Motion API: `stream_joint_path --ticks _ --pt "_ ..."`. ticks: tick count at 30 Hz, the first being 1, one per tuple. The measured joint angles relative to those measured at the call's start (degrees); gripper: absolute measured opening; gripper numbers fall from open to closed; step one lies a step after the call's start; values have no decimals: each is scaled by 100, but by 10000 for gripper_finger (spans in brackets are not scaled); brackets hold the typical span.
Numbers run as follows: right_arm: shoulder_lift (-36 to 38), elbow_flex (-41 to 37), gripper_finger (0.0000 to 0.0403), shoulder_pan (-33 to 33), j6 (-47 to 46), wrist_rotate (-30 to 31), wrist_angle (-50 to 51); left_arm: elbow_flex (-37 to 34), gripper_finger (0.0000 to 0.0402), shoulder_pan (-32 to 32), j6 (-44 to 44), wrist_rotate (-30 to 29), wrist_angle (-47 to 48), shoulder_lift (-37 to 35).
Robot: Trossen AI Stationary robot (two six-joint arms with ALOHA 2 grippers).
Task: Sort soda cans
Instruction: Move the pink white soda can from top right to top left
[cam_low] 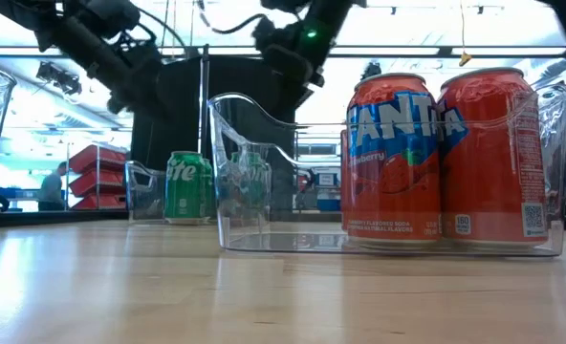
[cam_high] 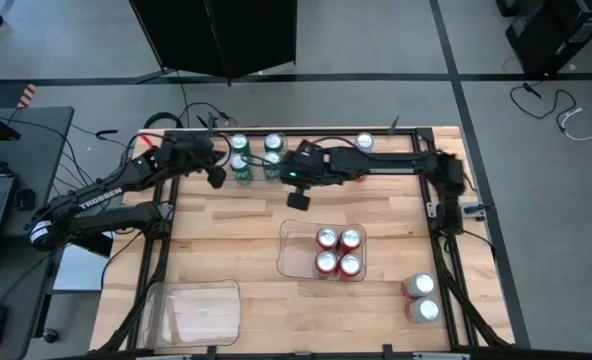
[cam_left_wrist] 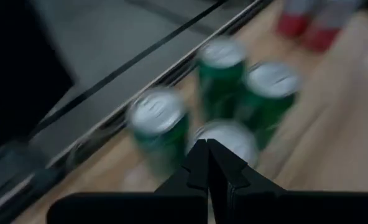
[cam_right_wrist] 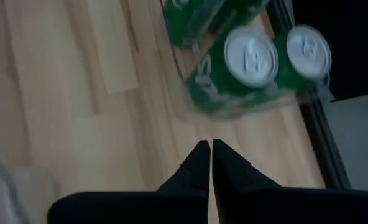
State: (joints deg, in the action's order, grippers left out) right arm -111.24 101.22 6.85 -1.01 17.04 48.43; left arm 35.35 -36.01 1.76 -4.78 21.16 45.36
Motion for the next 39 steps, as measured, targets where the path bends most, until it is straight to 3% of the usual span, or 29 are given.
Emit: stream_joint_path --ticks 5,12,17,23,32,39 --pt "1216 -1398 2 -151 -436 25 -314 0 0 0 59 -185 392 0" --pt "2828 -3087 4 -189 -2122 1194 -365 0 0 24 24 828 -80 0" --pt "3412 -3911 36 99 -3205 1724 -395 0 0 28 15 1278 -581 0" --pt "3560 -4487 136 716 -4038 1744 -529 0 0 44 4 1397 -644 0" --pt "3547 -4689 323 1450 -4020 1417 -963 0 0 48 0 1408 -564 0" --pt "3547 -4802 395 1579 -4010 1202 -1174 0 0 48 -2 1408 -508 0"
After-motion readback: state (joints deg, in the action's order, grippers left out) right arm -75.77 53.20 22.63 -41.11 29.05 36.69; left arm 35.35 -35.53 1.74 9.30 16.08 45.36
